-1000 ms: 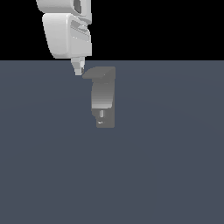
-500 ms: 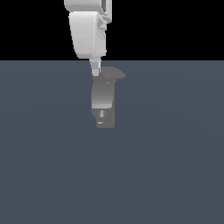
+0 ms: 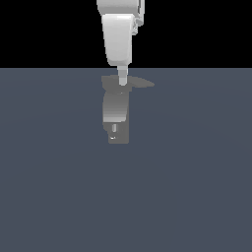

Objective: Turn on the faucet by rotating a designated handle.

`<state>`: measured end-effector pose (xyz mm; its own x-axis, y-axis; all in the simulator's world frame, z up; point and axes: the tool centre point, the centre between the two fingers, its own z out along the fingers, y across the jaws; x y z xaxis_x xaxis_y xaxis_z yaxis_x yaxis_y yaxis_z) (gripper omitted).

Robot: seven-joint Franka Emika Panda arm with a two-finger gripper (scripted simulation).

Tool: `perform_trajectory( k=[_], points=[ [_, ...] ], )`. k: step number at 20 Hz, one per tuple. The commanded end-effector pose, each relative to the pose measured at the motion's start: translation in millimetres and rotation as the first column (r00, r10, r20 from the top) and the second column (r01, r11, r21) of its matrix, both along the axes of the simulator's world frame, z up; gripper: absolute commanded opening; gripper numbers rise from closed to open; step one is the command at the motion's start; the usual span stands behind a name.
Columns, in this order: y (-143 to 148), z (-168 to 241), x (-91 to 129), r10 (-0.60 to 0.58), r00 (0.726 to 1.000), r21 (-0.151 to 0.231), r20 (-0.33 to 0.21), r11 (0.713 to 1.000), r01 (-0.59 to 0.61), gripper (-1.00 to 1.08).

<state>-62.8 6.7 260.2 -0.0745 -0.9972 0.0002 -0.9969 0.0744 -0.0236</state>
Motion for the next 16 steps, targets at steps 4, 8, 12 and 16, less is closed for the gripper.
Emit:
perform_trajectory(
  k=[4,8,12,16],
  points=[
    [-27.1,-3.7,14.9,-0.014,1.000,0.001,-0.005,1.000,0.014,-1.00],
    [-43.8,-5.5,24.4,-0.019,1.000,0.001,-0.009,1.000,0.019,-1.00],
    [-60.2,-7.3,33.6,-0.023,1.000,0.001,-0.013,1.000,0.023,-1.00],
    [-76.1,-9.1,42.6,-0.028,0.999,0.002,-0.018,1.000,0.028,-1.00]
  ],
)
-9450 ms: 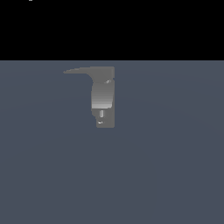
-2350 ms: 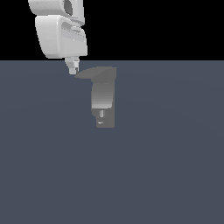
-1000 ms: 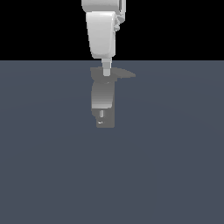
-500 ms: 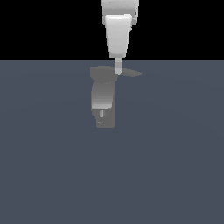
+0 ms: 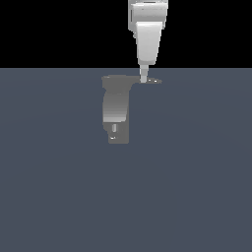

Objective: Turn on the faucet by rotating a designated handle.

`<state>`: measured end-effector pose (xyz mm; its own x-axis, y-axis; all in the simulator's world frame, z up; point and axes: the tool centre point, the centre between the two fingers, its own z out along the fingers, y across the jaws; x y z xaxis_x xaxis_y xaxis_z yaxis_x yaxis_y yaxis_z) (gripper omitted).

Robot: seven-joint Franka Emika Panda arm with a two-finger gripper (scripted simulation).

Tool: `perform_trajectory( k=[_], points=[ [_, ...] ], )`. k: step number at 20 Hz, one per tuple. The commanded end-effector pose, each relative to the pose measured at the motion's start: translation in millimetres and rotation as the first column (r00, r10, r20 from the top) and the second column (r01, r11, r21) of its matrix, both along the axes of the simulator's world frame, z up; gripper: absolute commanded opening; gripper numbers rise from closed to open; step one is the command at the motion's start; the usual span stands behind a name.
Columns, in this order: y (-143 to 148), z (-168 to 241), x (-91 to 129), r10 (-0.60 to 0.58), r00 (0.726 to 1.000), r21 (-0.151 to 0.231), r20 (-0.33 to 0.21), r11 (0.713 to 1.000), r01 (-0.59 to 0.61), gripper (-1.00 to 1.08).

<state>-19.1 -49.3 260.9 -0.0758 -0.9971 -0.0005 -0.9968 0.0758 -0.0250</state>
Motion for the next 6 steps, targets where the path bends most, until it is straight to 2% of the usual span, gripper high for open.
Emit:
perform_trajectory(
  k=[1,6],
  points=[
    [-24.0,-10.2,1.1,-0.027,0.999,0.001,-0.020,1.000,0.027,-1.00],
    [-39.3,-11.9,9.7,-0.032,0.999,0.001,-0.024,0.999,0.032,-1.00]
  ],
)
